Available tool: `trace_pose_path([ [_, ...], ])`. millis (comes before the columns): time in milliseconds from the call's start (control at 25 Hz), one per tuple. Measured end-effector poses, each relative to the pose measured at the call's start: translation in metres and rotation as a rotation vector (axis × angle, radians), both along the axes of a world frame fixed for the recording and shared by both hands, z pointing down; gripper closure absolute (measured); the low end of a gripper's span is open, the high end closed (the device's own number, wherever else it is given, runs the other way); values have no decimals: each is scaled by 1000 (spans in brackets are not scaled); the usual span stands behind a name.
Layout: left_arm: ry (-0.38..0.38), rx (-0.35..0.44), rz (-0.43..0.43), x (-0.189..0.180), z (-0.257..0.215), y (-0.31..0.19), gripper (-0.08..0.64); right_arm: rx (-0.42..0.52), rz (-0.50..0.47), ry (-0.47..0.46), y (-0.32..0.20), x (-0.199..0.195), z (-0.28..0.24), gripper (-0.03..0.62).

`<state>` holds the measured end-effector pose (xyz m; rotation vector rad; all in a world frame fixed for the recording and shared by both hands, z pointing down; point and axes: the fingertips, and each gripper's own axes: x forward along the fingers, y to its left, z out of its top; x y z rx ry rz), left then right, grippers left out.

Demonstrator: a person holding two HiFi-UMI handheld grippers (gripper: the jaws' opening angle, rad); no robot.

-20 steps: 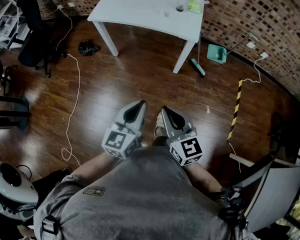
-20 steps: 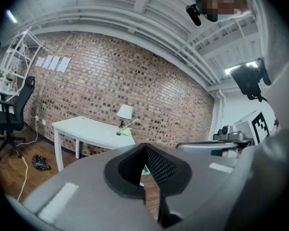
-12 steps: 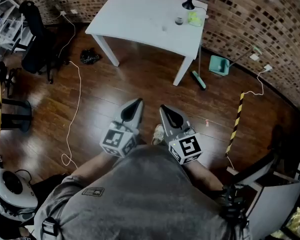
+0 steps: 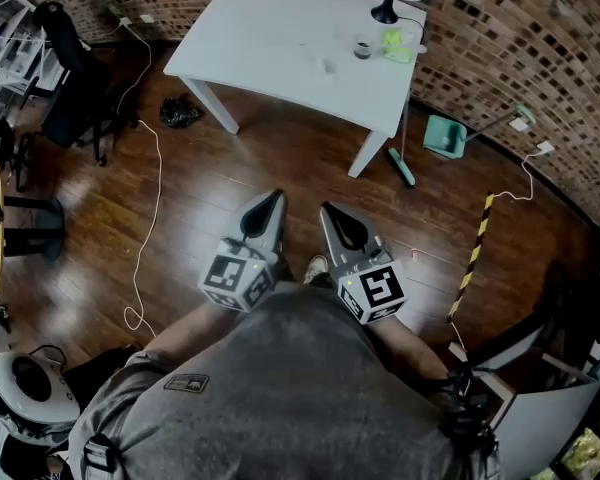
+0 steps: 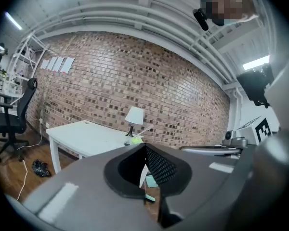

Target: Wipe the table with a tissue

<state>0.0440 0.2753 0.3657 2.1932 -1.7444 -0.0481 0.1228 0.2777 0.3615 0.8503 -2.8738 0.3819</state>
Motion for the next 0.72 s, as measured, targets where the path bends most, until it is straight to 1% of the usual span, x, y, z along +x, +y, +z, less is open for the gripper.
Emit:
trace_pose_path([
  [160,9,1,21,-14,10,-32,558,-12,39,10,-31,-10,12,581],
  [360,35,-5,48,-49,29,-90,558,-26,79,49,-85,-40,34,581],
  [480,42,-8,91,-74,34,-132,558,-37,116,93,-126,-63,40,581],
  [720,27,-14,185,-129,31,-213,558,-63,202,134,-204,-116,44,581],
])
